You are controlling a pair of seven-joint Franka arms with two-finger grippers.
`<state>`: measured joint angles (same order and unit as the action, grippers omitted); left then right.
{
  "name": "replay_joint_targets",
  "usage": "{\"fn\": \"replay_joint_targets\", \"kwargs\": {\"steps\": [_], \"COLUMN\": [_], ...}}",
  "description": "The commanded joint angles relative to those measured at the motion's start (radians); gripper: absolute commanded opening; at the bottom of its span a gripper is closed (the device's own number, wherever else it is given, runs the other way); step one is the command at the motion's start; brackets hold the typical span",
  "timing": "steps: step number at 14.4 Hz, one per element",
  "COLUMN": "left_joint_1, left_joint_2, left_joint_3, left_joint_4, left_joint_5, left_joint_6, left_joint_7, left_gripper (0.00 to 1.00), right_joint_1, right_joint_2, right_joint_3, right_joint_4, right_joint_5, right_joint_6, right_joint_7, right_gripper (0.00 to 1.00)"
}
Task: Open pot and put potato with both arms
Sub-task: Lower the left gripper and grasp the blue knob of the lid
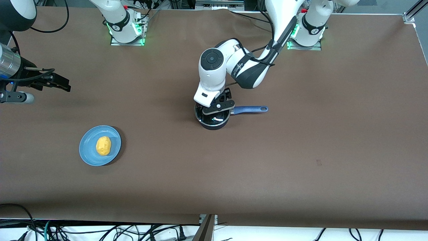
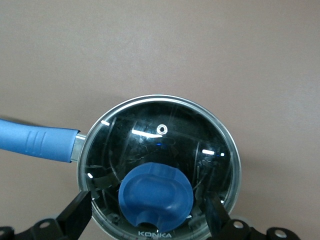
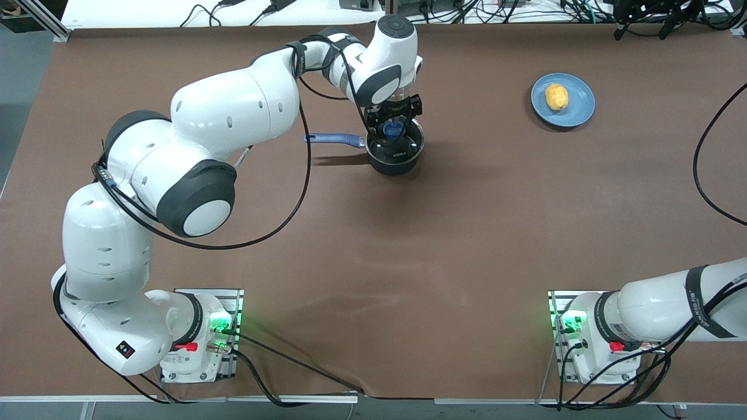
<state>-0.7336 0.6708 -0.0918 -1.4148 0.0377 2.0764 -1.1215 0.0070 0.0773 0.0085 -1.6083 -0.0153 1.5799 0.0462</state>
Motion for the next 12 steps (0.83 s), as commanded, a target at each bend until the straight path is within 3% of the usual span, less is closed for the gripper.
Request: {"fn": "replay_joint_targets", "kwargs": {"steps": [1, 12], "left_joint_1": [-0.021, -0.023], "left_joint_2": [0.021, 0.035], "left_joint_3": [0.010, 0.009], "left_joint_4": [0.014, 0.013], "left_joint_5": [0.025, 0.062], "left_joint_6": [0.017, 0.051], "left_joint_7": [-0.026, -0.044], "left_gripper": [1.00, 0.97], "right_joint_1": [0.008, 0.008], "right_joint_2": [-0.017, -0.017], "right_joint_3": [-0.007, -0.007], "right_joint_4": [0.001, -0.002], "right_joint_5": [0.009, 0.009], "right_joint_6": [-0.018, -0.023], "right_joint_7": [0.015, 0.015], "right_gripper": [1.00, 1.00]}}
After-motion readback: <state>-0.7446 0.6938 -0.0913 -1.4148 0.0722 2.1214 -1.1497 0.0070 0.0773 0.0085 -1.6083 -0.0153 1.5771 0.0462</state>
